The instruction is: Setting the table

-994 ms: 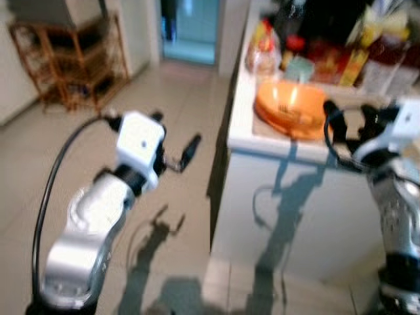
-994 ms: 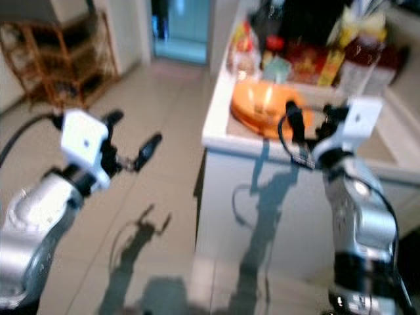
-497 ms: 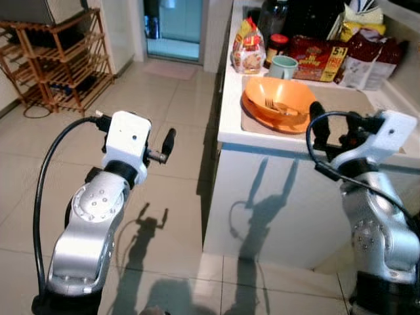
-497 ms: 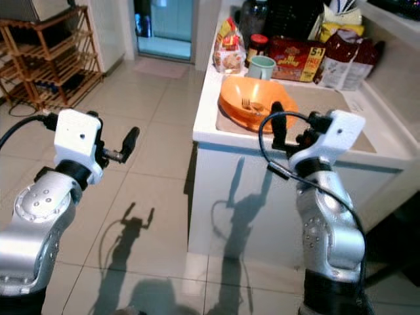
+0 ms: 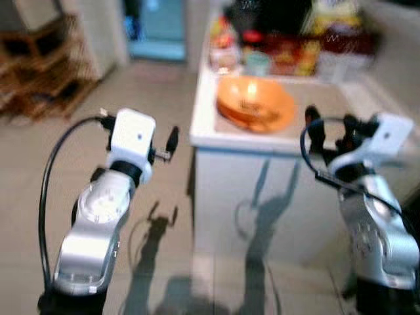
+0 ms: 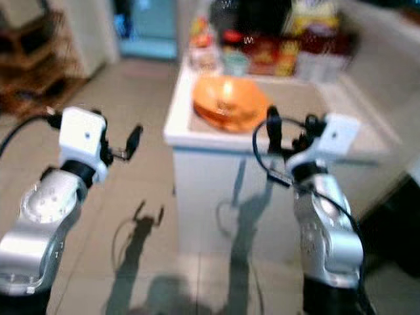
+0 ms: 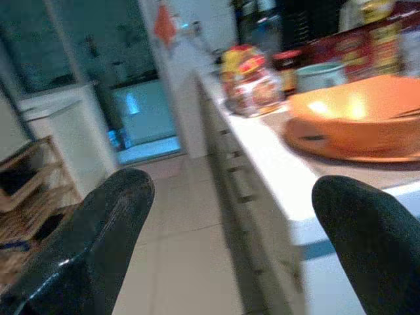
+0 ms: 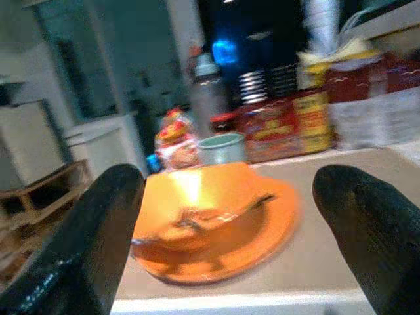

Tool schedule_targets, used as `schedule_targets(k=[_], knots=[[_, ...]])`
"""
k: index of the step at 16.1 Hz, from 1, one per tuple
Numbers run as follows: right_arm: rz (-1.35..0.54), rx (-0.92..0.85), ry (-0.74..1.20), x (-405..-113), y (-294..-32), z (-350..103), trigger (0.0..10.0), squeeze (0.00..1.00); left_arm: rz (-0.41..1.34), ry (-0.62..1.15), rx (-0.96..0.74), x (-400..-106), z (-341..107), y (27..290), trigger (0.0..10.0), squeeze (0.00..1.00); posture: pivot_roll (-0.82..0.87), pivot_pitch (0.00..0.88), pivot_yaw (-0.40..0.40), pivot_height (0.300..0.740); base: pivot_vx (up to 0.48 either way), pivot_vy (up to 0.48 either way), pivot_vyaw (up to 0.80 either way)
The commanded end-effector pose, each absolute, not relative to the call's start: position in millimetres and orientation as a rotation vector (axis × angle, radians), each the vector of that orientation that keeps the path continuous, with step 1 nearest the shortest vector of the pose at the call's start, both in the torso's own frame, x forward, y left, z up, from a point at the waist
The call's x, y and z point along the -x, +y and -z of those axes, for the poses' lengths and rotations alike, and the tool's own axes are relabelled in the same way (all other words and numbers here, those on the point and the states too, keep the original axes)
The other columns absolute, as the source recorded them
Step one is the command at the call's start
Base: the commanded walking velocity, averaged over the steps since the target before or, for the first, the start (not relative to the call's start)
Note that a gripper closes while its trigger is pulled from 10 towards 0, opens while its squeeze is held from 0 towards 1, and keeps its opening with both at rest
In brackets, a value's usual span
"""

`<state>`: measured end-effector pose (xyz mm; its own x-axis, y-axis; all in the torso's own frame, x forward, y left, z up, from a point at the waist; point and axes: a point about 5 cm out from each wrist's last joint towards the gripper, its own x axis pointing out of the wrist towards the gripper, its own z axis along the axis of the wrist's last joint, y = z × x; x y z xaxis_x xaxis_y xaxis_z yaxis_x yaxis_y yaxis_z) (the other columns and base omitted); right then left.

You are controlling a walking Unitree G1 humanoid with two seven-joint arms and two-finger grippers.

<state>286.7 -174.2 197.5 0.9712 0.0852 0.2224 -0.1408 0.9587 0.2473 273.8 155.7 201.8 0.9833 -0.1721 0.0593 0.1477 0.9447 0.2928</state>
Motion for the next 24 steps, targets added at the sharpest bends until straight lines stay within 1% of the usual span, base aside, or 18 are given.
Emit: schedule_targets(k=[1, 3, 4, 5, 6, 8, 9, 12, 14, 19, 20, 21, 22, 24], knots=[[-0.134, -0.252, -0.213, -286, -175, -200, 10.0, 0.00, 0.159, -0.088, -0.293, -275, -204, 155, 10.0, 0.00, 0.08, 0.000, -0.090, 0.740, 0.285, 0.000, 0.00], [-0.180, -0.214, -0.219, -286, -172, -203, 10.0, 0.00, 0.147, -0.089, -0.299, -275, -205, 158, 10.0, 0.00, 0.08, 0.000, -0.091, 0.740, 0.285, 0.000, 0.00], [-0.221, -0.154, -0.230, -284, -166, -206, 10.0, 0.00, 0.137, -0.087, -0.304, -274, -205, 160, 10.0, 0.00, 0.08, 0.000, -0.092, 0.740, 0.285, 0.000, 0.80], [-0.234, -0.142, -0.237, -284, -164, -206, 10.0, 0.00, 0.133, -0.086, -0.305, -273, -205, 162, 10.0, 0.00, 0.09, 0.000, -0.095, 0.740, 0.281, 0.000, 0.80], [-0.247, -0.157, -0.246, -283, -162, -208, 10.0, 0.00, 0.125, -0.085, -0.310, -272, -205, 165, 10.0, 0.00, 0.09, 0.000, -0.098, 0.740, 0.274, 0.000, 0.80], [-0.296, -0.232, -0.260, -282, -158, -211, 10.0, 0.00, 0.103, -0.078, -0.330, -270, -205, 170, 10.0, 0.00, 0.09, 0.000, -0.099, 0.740, 0.120, 0.000, 0.00], [-0.315, -0.213, -0.266, -282, -156, -212, 10.0, 0.00, 0.095, -0.076, -0.331, -270, -205, 172, 10.0, 0.00, 0.09, 0.000, -0.099, 0.740, 0.000, 0.000, 0.00], [-0.299, -0.174, -0.265, -284, -159, -212, 10.0, 0.00, 0.107, -0.079, -0.329, -271, -206, 170, 10.0, 0.00, 0.09, 0.000, -0.098, 0.740, 0.000, 0.000, 0.00], [-0.247, -0.152, -0.261, -291, -166, -212, 10.0, 0.00, 0.155, -0.087, -0.324, -270, -207, 162, 10.0, 0.00, 0.09, 0.000, -0.096, 0.740, 0.000, 0.000, 0.00], [-0.264, -0.119, -0.184, -300, -165, -201, 10.0, 0.00, 0.189, -0.072, -0.313, -270, -205, 158, 10.0, 0.00, 0.09, 0.000, -0.088, 0.740, 0.000, 0.000, 0.00], [-0.267, -0.135, -0.184, -306, -166, -198, 10.0, 0.39, 0.261, -0.058, -0.304, -265, -202, 153, 10.0, 0.00, 0.09, 0.000, -0.085, 0.740, 0.000, 0.000, 0.00], [-0.259, -0.160, -0.189, -312, -168, -197, 10.0, 1.00, 0.337, -0.045, -0.289, -260, -199, 148, 10.0, 0.00, 0.09, 0.000, -0.085, 0.740, 0.000, 0.000, 0.00], [-0.245, -0.192, -0.194, -318, -171, -197, 10.0, 1.00, 0.385, -0.037, -0.283, -257, -197, 144, 10.0, 0.00, 0.10, 0.000, -0.086, 0.740, 0.000, 0.000, 0.00], [-0.243, -0.235, -0.192, -326, -176, -195, 10.0, 1.00, 0.414, -0.030, -0.289, -254, -195, 140, 10.0, 0.00, 0.10, 0.000, -0.086, 0.740, 0.000, 0.000, 0.00]])
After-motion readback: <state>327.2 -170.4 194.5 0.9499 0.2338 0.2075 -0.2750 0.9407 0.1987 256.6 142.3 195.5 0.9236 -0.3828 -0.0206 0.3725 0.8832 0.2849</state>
